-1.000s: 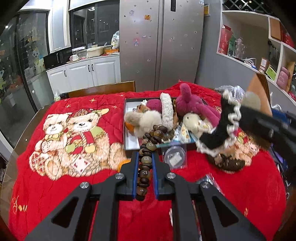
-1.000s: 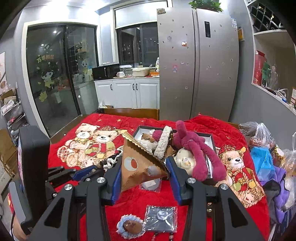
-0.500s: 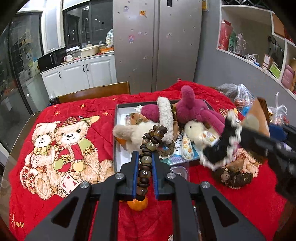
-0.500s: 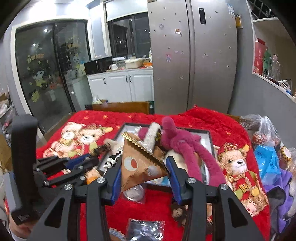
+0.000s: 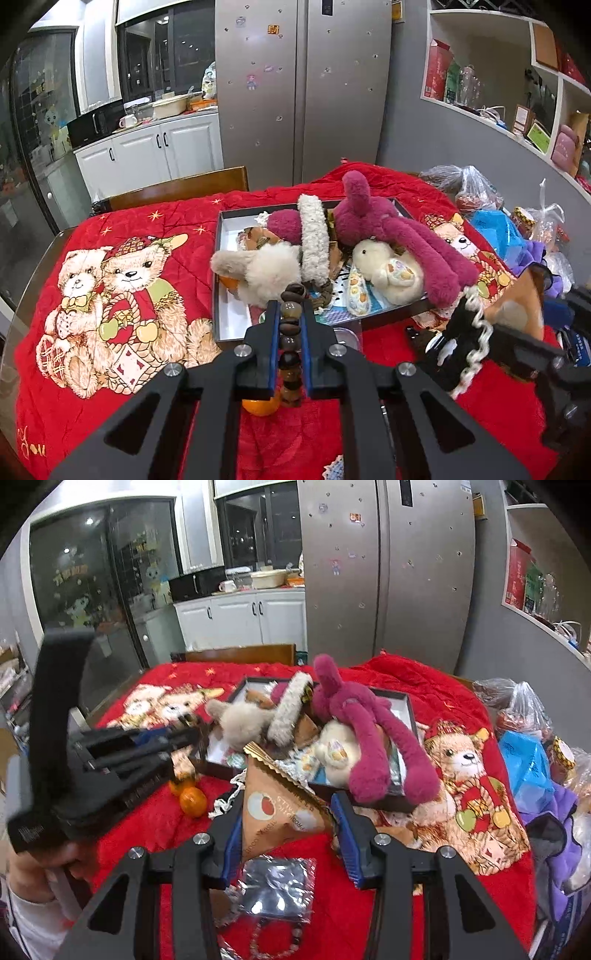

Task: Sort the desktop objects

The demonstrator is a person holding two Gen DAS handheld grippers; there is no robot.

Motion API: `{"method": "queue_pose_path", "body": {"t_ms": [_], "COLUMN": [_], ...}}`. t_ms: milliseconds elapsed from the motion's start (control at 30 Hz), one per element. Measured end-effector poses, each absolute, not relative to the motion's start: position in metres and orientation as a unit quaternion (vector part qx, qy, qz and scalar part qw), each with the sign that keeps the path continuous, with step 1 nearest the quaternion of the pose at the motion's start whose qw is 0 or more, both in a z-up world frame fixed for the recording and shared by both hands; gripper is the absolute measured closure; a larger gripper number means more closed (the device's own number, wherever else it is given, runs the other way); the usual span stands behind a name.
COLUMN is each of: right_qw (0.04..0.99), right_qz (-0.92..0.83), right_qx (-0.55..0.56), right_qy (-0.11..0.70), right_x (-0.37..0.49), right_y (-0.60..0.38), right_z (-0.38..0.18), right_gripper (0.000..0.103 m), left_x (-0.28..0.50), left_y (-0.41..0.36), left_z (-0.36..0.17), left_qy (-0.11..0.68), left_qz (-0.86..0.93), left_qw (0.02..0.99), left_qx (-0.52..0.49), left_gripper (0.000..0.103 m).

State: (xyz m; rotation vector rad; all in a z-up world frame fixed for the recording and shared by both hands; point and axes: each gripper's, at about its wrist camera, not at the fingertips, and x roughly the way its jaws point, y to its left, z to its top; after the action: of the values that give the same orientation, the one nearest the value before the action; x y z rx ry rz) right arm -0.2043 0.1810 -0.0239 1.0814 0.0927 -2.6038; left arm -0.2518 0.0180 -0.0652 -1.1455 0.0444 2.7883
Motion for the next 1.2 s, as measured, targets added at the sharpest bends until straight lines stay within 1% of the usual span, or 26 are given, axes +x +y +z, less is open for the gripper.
{"method": "queue_pose_path", "body": {"t_ms": [100, 200, 300, 367, 400, 467, 567, 667, 800, 867, 900, 933, 1000, 1033, 1100, 1167, 1200], "right_qw": [0.161, 0.186, 0.141, 0.187, 0.192, 0.15, 0.178, 0.168, 0.192, 0.182, 0.145, 0.136, 0.168, 0.17, 0.147, 0.189, 0.19], "right_qz": [-0.913, -0.906, -0.905, -0.895, -0.894, -0.899, -0.897, -0.9, -0.897, -0.898, -0.903, -0.904, -0.897, -0.896, -0.897, -0.889, -0.889], "right_qx": [0.374, 0.38, 0.396, 0.405, 0.405, 0.407, 0.405, 0.4, 0.399, 0.4, 0.399, 0.4, 0.406, 0.408, 0.41, 0.415, 0.414], "right_qy": [0.032, 0.02, 0.066, 0.023, 0.019, 0.056, 0.029, 0.031, 0.019, 0.037, 0.067, 0.072, 0.047, 0.049, 0.073, 0.038, 0.041], "right_x": [-0.206, -0.212, -0.222, -0.224, -0.224, -0.224, -0.224, -0.224, -0.225, -0.224, -0.224, -0.225, -0.226, -0.225, -0.224, -0.223, -0.22], "right_y": [0.176, 0.175, 0.169, 0.175, 0.176, 0.172, 0.175, 0.177, 0.175, 0.171, 0.168, 0.168, 0.17, 0.17, 0.168, 0.171, 0.169], "right_z": [-0.019, -0.021, -0.033, -0.038, -0.039, -0.044, -0.042, -0.038, -0.035, -0.036, -0.038, -0.04, -0.042, -0.044, -0.047, -0.049, -0.049], "right_gripper": [0.058, 0.058, 0.058, 0.058, 0.058, 0.058, 0.058, 0.058, 0.058, 0.058, 0.058, 0.058, 0.058, 0.058, 0.058, 0.058, 0.058], "left_x": [-0.254, -0.257, -0.257, -0.258, -0.258, -0.258, -0.258, -0.258, -0.26, -0.26, -0.26, -0.26, -0.26, -0.259, -0.259, -0.258, -0.258], "left_y": [0.015, 0.013, 0.012, 0.012, 0.012, 0.012, 0.011, 0.011, 0.013, 0.013, 0.013, 0.013, 0.013, 0.013, 0.013, 0.013, 0.013], "left_z": [-0.066, -0.067, -0.067, -0.067, -0.067, -0.066, -0.065, -0.065, -0.067, -0.067, -0.068, -0.067, -0.067, -0.067, -0.067, -0.066, -0.066], "left_qy": [0.012, 0.014, 0.012, 0.014, 0.013, 0.014, 0.014, 0.014, 0.012, 0.016, 0.016, 0.016, 0.018, 0.018, 0.016, 0.018, 0.018], "left_qz": [0.922, 0.922, 0.922, 0.922, 0.922, 0.922, 0.923, 0.923, 0.922, 0.922, 0.921, 0.921, 0.922, 0.921, 0.921, 0.922, 0.922], "left_qw": [0.065, 0.059, 0.061, 0.058, 0.059, 0.06, 0.06, 0.061, 0.065, 0.064, 0.066, 0.067, 0.066, 0.068, 0.069, 0.069, 0.069], "left_qx": [-0.381, -0.382, -0.383, -0.382, -0.382, -0.381, -0.379, -0.379, -0.383, -0.382, -0.383, -0.383, -0.382, -0.383, -0.382, -0.381, -0.382], "left_gripper": [0.093, 0.093, 0.093, 0.093, 0.093, 0.093, 0.093, 0.093, 0.093, 0.093, 0.093, 0.093, 0.093, 0.093, 0.093, 0.093, 0.093]}}
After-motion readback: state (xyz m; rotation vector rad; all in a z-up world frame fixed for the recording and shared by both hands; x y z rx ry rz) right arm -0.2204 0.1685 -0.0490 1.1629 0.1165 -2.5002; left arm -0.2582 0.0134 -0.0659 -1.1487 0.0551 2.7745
